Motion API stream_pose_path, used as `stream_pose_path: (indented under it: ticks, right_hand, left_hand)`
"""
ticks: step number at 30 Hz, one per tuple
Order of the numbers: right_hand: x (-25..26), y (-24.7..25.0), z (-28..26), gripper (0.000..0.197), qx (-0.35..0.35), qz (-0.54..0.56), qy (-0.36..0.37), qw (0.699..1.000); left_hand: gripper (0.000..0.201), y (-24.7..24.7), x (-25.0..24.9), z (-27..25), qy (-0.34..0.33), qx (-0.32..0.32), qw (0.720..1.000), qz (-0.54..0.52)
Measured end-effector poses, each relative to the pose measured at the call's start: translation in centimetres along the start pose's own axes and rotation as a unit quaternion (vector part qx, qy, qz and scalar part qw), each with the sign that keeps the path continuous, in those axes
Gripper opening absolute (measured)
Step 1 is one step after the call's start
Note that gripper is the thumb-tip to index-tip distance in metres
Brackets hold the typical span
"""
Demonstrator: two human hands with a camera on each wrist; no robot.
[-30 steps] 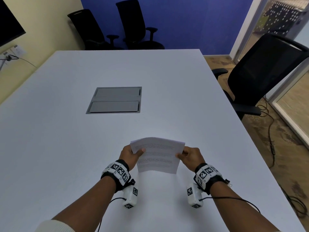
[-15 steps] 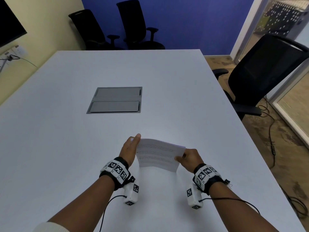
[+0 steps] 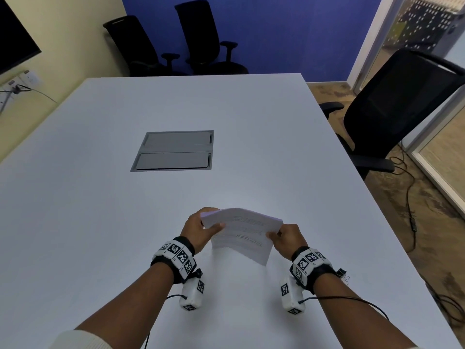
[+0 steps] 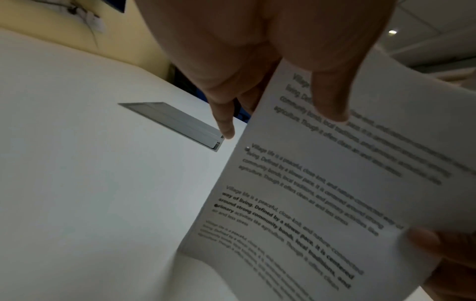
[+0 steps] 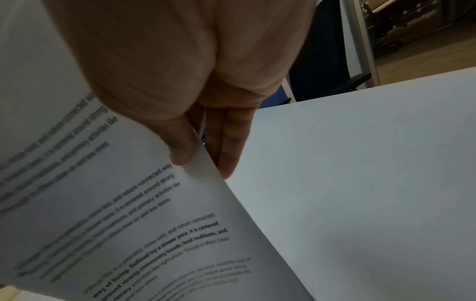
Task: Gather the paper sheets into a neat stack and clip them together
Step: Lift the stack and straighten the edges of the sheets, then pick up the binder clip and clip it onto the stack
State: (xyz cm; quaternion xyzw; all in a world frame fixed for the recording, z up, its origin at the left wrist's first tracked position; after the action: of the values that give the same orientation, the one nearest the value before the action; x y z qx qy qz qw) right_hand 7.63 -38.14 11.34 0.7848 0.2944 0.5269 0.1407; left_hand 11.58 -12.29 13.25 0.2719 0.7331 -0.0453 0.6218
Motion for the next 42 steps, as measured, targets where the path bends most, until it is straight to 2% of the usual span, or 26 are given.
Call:
stream_pose_path:
  ticks: [2, 4, 9, 12, 15, 17, 19, 22, 25, 29, 34, 37, 40, 42]
  right_hand:
    - [-0.5, 0.3, -0.3, 0.013, -0.007, 0.014, 0.007, 1.0]
    - [-1.1, 0.6, -0.5, 0.012, -0.003, 0.038, 0.01, 0.999]
    - [-2.9, 1.3, -1.1, 0.022, 0.031, 0.159, 0.01, 0.987]
    - [-4.1, 1.5, -1.7, 0.022, 0.072, 0.259, 0.019, 0.963]
    - [-5.0, 1.7, -2.4, 0.026, 0.096, 0.283, 0.026, 0.954]
    - [-6.0, 1.8, -2.7, 0.026, 0.085, 0.284, 0.013, 0.955]
    - [-7.5, 2.0, -3.0, 0.02, 0.054, 0.299, -0.018, 0.953]
    - [-11.4, 2.4, -3.0, 0.015, -0.023, 0.32, -0.11, 0.941]
    - [-15.4, 3.0, -3.2, 0.011, -0.1, 0.3, -0.213, 0.925]
    - [-19.6, 4.1, -4.2, 0.027, -0.165, 0.213, -0.332, 0.904]
    - [-21.8, 3.4, -5.2, 0.043, -0.277, 0.237, -0.385, 0.848]
    - [-22.1, 3.0, -5.4, 0.059, -0.237, 0.244, -0.418, 0.843]
    - [-22.7, 2.9, -5.3, 0.052, -0.216, 0.259, -0.438, 0.833]
    - [-23.0, 2.8, -5.1, 0.041, -0.182, 0.265, -0.432, 0.843]
  left_hand:
    - [0.015, -0.2, 0.1, 0.0, -0.002, -0.004, 1.0, -0.015]
    - [0.017, -0.6, 0.0, 0.0, 0.007, 0.002, 0.999, -0.04]
    - [0.013, -1.8, -1.0, 0.0, 0.03, 0.037, 0.996, -0.074]
    - [0.019, -2.7, -1.8, 0.1, 0.035, 0.06, 0.996, -0.056]
    - [0.025, -3.8, -2.0, 0.5, 0.04, 0.077, 0.995, -0.041]
    - [0.026, -4.5, -1.8, 0.9, 0.042, 0.079, 0.996, -0.026]
    - [0.028, -4.9, -1.3, 1.2, 0.049, 0.075, 0.996, -0.001]
    - [0.042, -5.1, -0.1, 1.6, 0.066, 0.064, 0.995, 0.035]
    - [0.033, -5.1, 0.8, 1.7, 0.092, 0.06, 0.992, 0.066]
    - [0.022, -5.9, 1.0, 1.5, 0.115, 0.075, 0.986, 0.092]
    - [0.017, -6.7, 1.5, 1.6, 0.137, 0.1, 0.98, 0.105]
    - [0.017, -7.0, 2.0, 1.8, 0.149, 0.113, 0.975, 0.118]
    - [0.019, -7.0, 2.5, 2.1, 0.164, 0.114, 0.971, 0.128]
    - [0.022, -6.9, 2.7, 2.2, 0.174, 0.114, 0.969, 0.134]
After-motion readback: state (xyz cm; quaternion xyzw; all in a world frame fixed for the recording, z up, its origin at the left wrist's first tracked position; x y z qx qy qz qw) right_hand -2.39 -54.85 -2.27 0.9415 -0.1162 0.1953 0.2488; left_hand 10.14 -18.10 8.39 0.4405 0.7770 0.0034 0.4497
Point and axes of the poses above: each hand's wrist, its own z-axis towards the middle knuckle, its own y-axis out of the back of the hand, x = y × z, the point moved 2 cm from there along z, towards the middle knuckle, and after that the axes turned 14 degrees about x, right-handed, at the moved point
